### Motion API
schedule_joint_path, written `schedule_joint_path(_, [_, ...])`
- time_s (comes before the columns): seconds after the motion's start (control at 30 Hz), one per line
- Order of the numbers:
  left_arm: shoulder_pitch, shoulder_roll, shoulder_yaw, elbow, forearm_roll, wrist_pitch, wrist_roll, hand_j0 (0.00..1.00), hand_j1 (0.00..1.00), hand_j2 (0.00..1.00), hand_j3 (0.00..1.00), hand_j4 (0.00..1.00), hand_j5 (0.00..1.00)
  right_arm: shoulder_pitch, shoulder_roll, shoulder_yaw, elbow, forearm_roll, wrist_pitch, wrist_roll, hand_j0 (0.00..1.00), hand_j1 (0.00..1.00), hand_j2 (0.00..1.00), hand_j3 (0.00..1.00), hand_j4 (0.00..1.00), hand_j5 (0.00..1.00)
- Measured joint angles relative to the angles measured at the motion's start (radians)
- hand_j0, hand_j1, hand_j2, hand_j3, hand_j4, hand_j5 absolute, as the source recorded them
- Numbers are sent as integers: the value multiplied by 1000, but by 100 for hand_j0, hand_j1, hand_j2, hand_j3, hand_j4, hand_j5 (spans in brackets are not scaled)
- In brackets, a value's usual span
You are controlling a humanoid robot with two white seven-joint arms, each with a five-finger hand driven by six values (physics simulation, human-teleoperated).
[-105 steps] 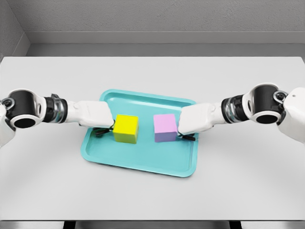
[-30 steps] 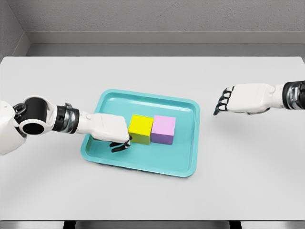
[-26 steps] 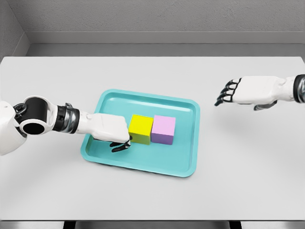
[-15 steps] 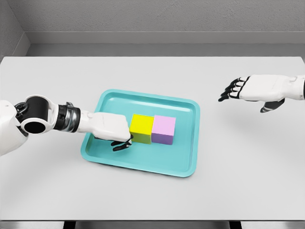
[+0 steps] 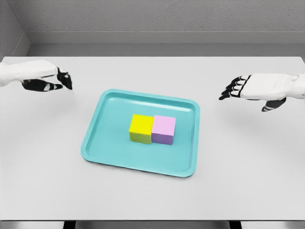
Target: Push two cubes
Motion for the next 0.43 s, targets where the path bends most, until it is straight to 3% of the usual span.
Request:
schedule_joint_path(0.13, [3,-30,33,127,55,0,0,100,100,100,100,100,100,2,-2,-1,-2,0,0,0,100,100,100,100,100,100])
schedule_joint_path(0.43, [15,-90,42,172,74,-1,0,100,100,100,100,100,100,-3,-22,-4,-4,-1,0,0,100,100,100,100,100,100])
